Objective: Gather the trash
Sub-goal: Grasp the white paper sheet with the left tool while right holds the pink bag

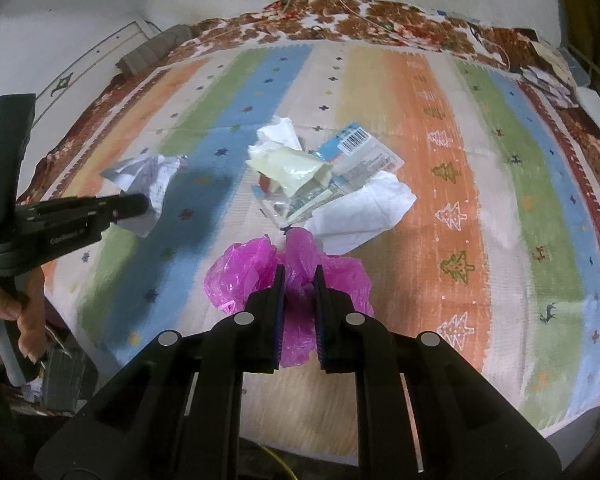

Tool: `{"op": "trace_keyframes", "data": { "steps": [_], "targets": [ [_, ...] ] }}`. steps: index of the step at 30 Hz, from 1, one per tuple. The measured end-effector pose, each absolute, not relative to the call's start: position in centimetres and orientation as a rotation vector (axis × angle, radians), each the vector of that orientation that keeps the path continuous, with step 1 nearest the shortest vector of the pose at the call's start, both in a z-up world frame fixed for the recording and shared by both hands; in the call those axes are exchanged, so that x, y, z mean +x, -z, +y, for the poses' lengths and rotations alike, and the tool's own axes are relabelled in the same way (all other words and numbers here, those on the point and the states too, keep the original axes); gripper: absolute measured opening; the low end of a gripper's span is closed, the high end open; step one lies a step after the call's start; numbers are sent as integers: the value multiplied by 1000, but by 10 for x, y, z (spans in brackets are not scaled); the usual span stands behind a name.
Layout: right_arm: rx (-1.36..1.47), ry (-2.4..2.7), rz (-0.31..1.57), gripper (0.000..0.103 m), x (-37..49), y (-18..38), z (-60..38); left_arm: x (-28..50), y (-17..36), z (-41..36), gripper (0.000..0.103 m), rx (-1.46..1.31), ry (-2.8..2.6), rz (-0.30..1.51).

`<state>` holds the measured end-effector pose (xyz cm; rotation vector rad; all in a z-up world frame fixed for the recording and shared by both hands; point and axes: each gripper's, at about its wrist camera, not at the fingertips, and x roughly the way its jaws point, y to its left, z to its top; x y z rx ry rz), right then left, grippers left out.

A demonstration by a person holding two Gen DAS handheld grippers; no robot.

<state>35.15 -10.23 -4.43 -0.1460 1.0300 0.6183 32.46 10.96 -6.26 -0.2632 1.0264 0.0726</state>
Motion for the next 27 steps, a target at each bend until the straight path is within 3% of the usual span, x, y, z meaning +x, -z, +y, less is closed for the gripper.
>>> {"op": "trace_keyframes", "data": {
  "steps": [27],
  "targets": [
    [-85, -680, 860, 11, 251, -28, -140, 218, -12, 72, 12, -373, 7, 911]
  ]
}}
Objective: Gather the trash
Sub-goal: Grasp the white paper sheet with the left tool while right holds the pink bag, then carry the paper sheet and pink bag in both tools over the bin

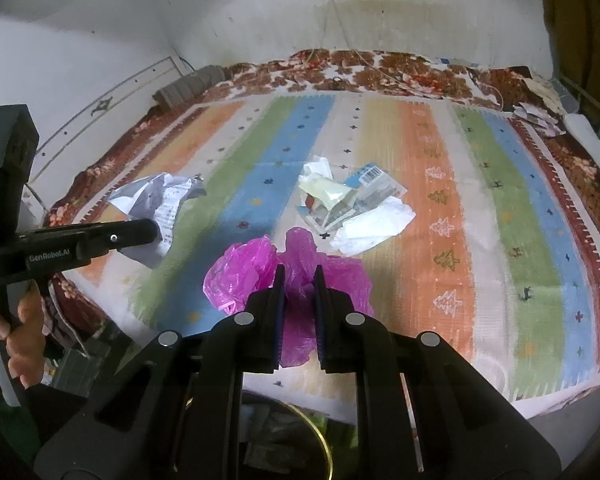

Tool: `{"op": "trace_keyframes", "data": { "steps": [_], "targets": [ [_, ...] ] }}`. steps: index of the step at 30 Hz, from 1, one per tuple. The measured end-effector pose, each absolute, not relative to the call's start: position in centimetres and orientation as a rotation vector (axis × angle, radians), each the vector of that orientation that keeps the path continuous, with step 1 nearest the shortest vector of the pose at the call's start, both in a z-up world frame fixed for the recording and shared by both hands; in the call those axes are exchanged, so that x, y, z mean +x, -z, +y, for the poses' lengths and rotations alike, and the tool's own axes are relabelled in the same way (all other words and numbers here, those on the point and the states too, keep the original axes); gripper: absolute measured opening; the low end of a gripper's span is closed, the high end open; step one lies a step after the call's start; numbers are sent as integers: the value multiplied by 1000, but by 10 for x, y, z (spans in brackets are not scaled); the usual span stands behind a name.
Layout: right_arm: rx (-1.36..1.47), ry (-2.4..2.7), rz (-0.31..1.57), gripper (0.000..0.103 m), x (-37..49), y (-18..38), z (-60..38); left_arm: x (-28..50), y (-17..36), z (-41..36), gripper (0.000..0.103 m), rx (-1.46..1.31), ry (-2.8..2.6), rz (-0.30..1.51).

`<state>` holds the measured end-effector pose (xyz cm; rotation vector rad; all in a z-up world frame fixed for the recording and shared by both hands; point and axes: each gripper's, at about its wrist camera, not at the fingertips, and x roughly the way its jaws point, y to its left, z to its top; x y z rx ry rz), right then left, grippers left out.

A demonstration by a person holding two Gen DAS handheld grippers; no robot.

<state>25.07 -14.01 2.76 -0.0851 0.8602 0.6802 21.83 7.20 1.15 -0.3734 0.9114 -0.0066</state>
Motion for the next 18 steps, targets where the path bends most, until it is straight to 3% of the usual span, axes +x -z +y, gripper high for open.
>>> {"op": "trace_keyframes", "data": {
  "steps": [18],
  "targets": [
    [-124, -724, 798, 11, 184, -33, -159, 143, -23, 35, 12, -376, 89, 836]
  ]
}}
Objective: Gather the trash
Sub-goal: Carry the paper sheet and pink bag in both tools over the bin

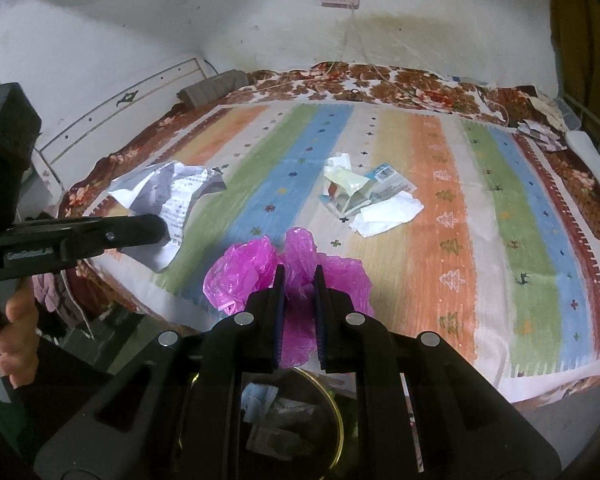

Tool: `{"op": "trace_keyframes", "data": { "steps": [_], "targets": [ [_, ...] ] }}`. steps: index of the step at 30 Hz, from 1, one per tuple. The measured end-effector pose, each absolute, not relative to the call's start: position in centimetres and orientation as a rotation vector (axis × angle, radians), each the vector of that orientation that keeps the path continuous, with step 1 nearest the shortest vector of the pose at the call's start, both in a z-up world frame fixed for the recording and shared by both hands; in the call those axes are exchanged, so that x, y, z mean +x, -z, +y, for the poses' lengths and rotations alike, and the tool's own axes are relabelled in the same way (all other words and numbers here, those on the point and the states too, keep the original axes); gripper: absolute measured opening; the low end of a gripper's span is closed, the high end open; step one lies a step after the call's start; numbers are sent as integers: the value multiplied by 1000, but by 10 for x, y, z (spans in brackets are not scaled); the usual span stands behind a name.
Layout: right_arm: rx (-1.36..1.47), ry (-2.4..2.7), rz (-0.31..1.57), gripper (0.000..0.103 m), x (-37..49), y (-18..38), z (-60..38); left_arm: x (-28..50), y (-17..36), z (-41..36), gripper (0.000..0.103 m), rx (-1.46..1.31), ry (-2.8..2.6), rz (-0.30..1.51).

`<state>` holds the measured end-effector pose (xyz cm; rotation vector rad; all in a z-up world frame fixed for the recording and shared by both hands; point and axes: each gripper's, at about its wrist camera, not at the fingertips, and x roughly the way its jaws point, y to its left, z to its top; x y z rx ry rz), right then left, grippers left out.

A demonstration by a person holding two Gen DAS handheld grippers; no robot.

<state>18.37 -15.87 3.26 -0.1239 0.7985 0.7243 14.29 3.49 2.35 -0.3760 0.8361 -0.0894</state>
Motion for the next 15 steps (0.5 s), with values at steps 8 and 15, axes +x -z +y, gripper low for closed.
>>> {"op": "trace_keyframes", "data": {
  "steps": [8, 15],
  "targets": [
    [-139, -731, 815, 11, 159, -23, -165, 118, -16, 28, 12, -391, 109, 835],
    [-144, -730, 840, 11, 140, -14, -169, 100, -2, 20, 12, -420, 110, 864]
  ]
}}
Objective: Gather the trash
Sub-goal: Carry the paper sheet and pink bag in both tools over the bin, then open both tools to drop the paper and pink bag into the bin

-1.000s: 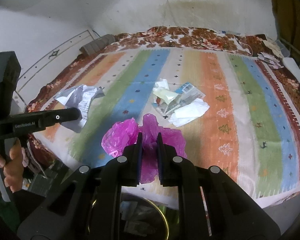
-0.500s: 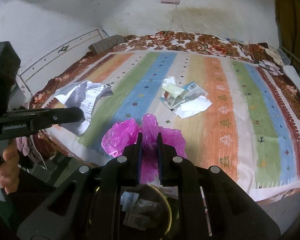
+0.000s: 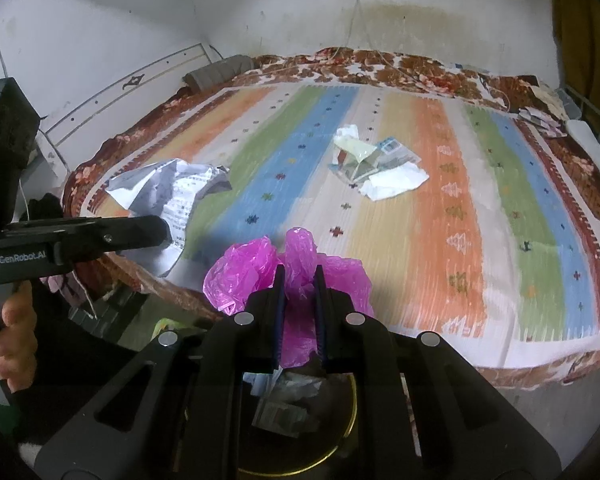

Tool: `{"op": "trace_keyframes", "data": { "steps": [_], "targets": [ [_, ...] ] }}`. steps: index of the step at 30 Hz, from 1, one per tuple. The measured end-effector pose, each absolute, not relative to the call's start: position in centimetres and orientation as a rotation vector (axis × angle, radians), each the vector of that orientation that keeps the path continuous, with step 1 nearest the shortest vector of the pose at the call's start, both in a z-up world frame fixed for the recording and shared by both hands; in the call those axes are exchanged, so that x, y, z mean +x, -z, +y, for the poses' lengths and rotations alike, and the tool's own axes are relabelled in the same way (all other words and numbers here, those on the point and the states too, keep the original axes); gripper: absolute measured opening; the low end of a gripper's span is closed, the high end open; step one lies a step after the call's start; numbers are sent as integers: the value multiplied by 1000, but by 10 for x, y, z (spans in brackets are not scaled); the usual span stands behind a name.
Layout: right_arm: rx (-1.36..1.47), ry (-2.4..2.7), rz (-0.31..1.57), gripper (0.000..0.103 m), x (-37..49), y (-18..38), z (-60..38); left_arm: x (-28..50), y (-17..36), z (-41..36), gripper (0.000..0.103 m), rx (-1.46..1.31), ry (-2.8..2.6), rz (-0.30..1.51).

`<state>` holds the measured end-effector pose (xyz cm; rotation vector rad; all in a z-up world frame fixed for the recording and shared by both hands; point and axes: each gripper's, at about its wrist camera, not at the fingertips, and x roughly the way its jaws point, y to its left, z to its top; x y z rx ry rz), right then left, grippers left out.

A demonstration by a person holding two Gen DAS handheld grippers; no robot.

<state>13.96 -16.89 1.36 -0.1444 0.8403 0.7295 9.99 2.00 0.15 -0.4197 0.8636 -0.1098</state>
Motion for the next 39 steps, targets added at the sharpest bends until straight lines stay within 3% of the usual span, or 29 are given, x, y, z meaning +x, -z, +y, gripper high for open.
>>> {"op": "trace_keyframes", "data": {
  "steps": [39],
  "targets": [
    [-193, -655, 1232, 12, 111, 80, -157, 70, 84, 2, 12, -531, -3, 1182]
  ]
}}
